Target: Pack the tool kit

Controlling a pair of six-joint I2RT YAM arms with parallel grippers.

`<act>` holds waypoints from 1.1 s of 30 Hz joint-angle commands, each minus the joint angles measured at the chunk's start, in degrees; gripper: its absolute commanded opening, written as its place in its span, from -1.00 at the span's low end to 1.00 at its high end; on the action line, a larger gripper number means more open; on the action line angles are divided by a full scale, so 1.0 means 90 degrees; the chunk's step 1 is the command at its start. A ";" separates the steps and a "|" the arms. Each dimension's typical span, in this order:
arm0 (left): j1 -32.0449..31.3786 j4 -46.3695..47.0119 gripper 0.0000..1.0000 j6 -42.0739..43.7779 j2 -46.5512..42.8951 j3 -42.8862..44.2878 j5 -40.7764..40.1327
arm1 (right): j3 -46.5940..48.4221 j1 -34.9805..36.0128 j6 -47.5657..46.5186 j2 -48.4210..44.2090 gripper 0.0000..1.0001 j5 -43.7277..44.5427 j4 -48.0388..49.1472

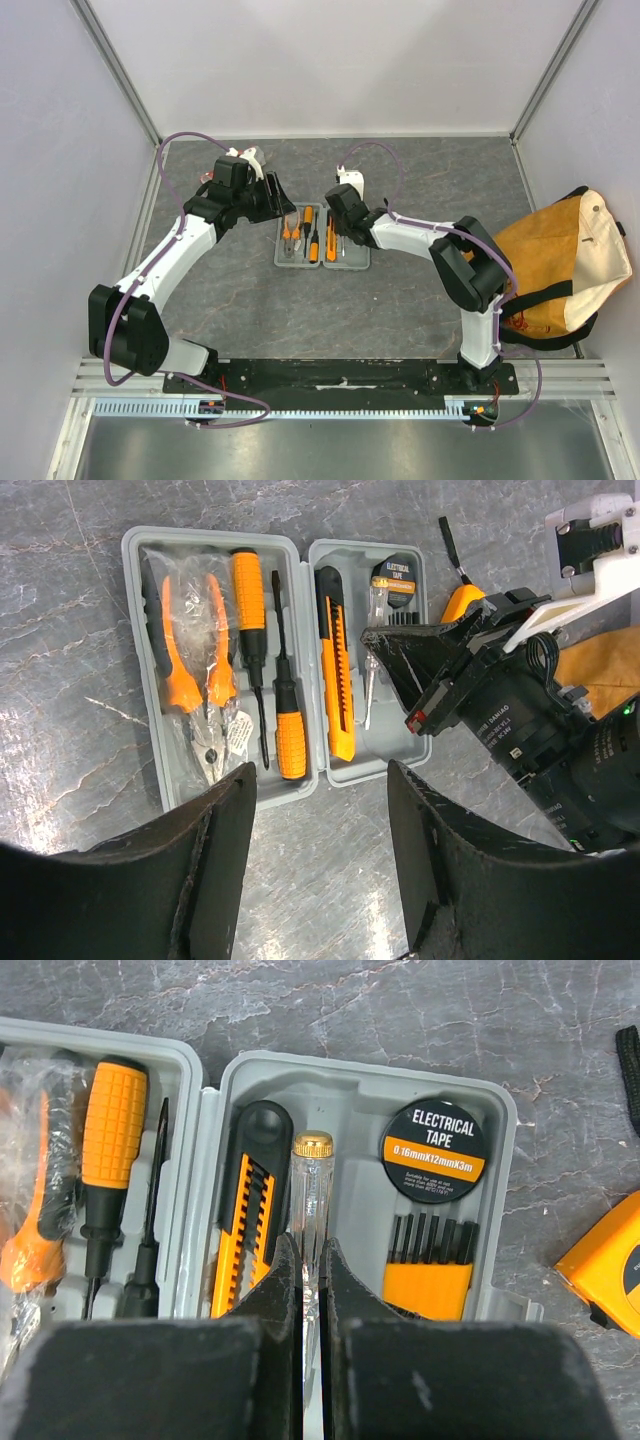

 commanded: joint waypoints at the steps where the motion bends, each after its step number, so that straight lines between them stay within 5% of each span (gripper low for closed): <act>1: 0.0019 0.0112 0.22 0.0241 -0.0069 0.0081 -0.0027 | 0.0303 0.0006 0.0021 0.0154 -1.00 0.0379 0.0205; 16: 0.0029 0.0043 0.22 0.0289 -0.0039 0.0149 -0.0115 | 0.0694 0.0006 0.0548 0.0721 -0.85 0.0925 -0.0165; 33: 0.0029 0.0034 0.22 0.0309 0.0019 0.0149 -0.0115 | 0.0606 0.0064 0.0637 0.0575 -0.77 0.0389 -0.0703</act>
